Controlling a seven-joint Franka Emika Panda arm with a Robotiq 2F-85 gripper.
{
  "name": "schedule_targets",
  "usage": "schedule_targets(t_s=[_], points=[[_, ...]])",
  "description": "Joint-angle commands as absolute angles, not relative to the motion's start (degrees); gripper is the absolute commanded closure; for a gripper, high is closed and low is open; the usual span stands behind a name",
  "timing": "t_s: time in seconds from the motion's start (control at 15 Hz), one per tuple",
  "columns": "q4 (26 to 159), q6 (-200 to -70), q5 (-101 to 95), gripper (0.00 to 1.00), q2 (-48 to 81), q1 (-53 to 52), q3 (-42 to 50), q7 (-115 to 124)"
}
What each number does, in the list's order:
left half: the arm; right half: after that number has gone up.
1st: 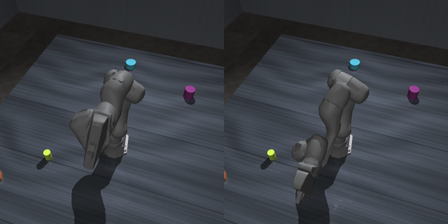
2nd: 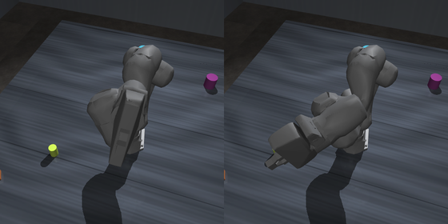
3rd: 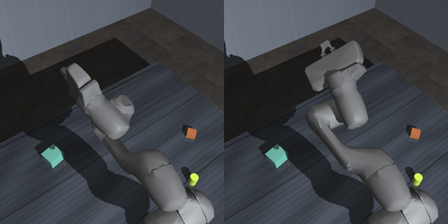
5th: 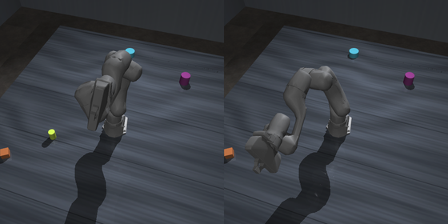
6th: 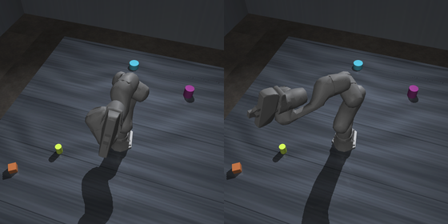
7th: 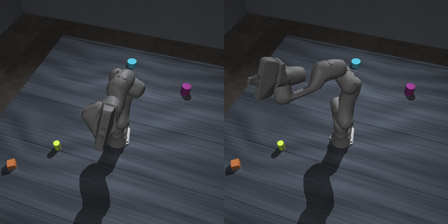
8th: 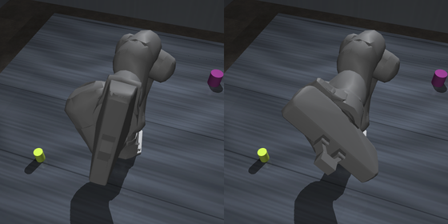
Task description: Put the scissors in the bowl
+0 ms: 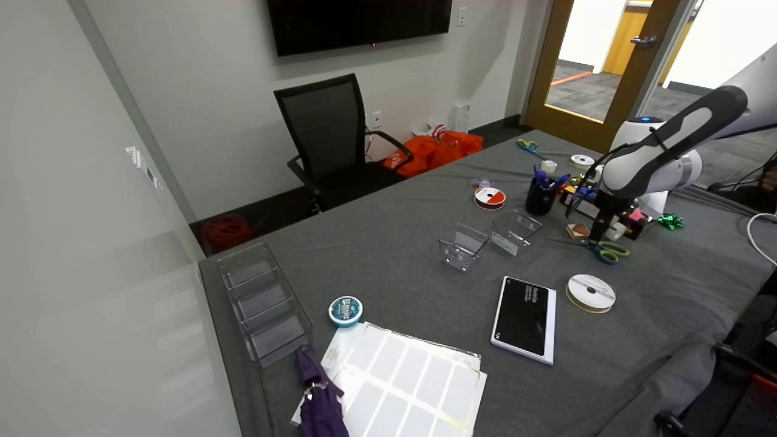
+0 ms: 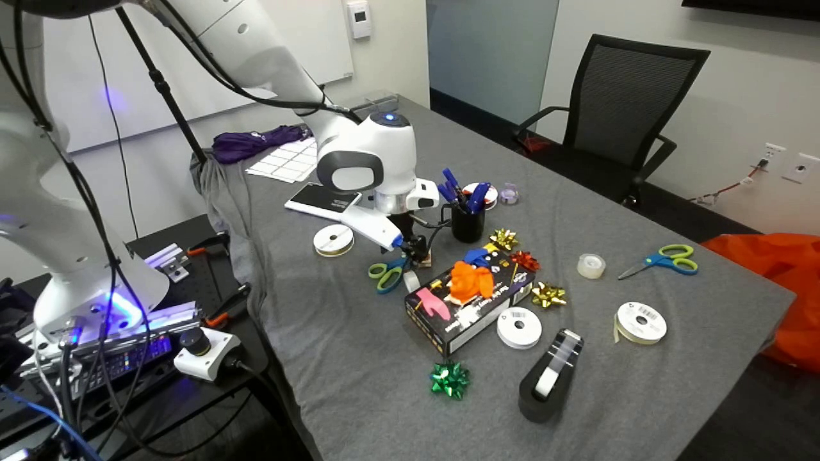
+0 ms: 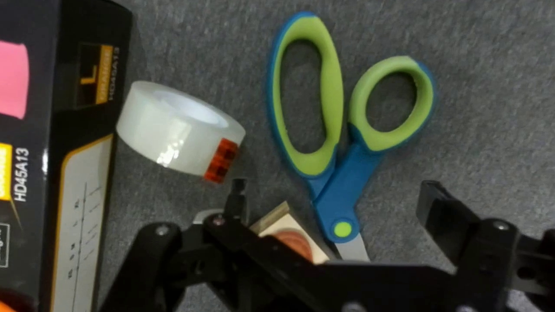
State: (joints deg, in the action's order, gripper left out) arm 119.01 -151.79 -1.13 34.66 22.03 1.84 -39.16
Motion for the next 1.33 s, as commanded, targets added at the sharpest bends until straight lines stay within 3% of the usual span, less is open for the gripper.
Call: schedule_targets(t_s=[0.0, 0.07, 0.13, 0.8, 1.27], points=[[117.26, -154.2, -0.31, 0.0, 37.21, 24.7, -0.51, -42.23], [117.17, -154.81, -0.38, 0.25, 37.55, 25.04, -0.84, -42.65], [117.14, -155.49, -0.34, 0.26, 37.85, 25.47, -1.21, -43.09], [116.78, -156.62, -0.63, 0.95, 37.99, 26.1, -1.56, -42.71], [121.11, -154.83, -0.45, 0.92, 33.19, 26.29, -2.44, -43.5]])
